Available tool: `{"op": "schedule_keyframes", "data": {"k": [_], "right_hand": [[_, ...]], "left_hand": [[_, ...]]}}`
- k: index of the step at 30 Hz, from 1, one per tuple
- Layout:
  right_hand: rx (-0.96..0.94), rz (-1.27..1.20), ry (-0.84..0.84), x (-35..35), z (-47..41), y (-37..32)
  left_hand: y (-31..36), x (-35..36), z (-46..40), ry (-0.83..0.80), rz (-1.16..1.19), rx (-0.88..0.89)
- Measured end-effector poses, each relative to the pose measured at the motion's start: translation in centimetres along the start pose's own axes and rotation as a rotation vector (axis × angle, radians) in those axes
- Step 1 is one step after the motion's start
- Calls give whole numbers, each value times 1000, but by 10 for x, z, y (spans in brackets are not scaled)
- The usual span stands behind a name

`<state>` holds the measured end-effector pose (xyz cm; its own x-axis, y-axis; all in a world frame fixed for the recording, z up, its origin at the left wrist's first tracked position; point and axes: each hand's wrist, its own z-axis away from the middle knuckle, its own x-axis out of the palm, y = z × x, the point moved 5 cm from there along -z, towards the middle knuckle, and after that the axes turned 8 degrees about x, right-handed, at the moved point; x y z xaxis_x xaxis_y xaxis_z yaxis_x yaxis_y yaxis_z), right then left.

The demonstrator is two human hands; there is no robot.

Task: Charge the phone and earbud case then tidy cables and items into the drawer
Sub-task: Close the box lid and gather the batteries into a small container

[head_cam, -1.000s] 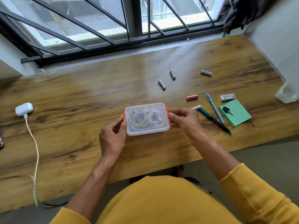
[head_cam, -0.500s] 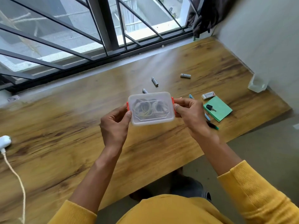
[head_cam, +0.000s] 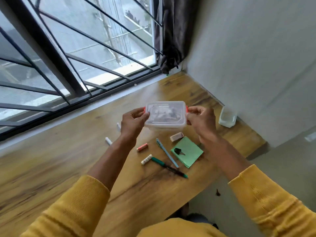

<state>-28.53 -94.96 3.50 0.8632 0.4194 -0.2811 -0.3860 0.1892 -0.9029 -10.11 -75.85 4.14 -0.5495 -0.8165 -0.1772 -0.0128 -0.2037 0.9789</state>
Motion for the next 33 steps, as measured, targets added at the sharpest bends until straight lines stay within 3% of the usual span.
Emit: {"op": "schedule_keyframes", "data": {"k": [9, 14, 23, 29, 33], "right_hand": [[55, 93, -24, -30, -76, -2], [94, 130, -41, -32, -98, 0], [83, 99, -52, -31, -137, -4], [44, 116, -39, -35, -140, -7], [53, 230, 22, -52, -127, -6]], "left_hand": [[24, 119, -83, -181, -208, 2], [29, 154, -117, -257, -284, -55], [44, 203, -163, -368, -305, 32], [8, 212, -186, -359, -294, 84], [31, 205, -153, -176, -503, 202]]}}
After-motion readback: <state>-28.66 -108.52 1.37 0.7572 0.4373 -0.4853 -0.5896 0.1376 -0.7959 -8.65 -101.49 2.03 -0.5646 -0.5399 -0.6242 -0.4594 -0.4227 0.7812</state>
